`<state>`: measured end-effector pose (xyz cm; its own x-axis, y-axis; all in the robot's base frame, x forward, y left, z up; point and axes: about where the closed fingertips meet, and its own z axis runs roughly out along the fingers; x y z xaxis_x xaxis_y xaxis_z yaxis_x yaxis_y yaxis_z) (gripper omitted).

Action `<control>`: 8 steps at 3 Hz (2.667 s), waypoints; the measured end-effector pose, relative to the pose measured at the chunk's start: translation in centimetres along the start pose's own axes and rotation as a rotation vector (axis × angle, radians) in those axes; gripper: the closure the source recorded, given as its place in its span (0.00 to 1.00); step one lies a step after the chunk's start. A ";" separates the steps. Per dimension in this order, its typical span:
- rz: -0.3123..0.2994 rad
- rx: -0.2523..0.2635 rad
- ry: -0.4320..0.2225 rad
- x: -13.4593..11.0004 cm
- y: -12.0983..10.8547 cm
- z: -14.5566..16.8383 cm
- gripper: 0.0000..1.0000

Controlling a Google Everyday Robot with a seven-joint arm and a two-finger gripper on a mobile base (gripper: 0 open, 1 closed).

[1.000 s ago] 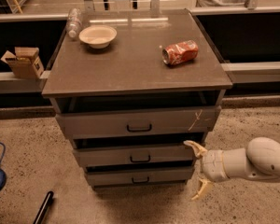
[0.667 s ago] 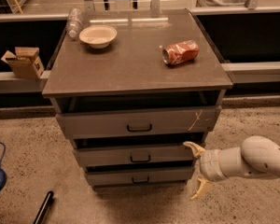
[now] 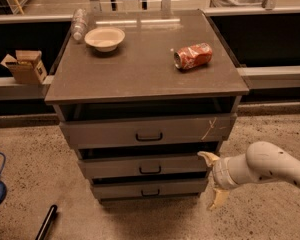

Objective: Open middle drawer

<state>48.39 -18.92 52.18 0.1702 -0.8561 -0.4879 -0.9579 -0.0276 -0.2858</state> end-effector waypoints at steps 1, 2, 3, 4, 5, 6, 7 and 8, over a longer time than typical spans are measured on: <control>-0.007 -0.002 0.000 0.0 -0.3 0.6 0.00; -0.025 -0.007 -0.001 0.0 -1.1 2.3 0.00; -0.043 -0.007 -0.018 0.7 -2.7 5.0 0.00; -0.057 -0.021 -0.030 1.7 -4.0 8.7 0.00; -0.056 -0.040 -0.054 2.4 -4.9 11.7 0.00; -0.044 -0.038 -0.081 2.8 -5.9 13.4 0.08; -0.043 -0.039 -0.093 2.7 -6.1 13.8 0.19; -0.061 -0.057 -0.095 2.3 -4.7 12.8 0.13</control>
Offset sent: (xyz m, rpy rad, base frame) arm 0.0311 0.0204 -0.0271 -0.0134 -0.0173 0.0399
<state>56.24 -14.12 41.82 0.2474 -0.7995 -0.5473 -0.9561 -0.1099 -0.2716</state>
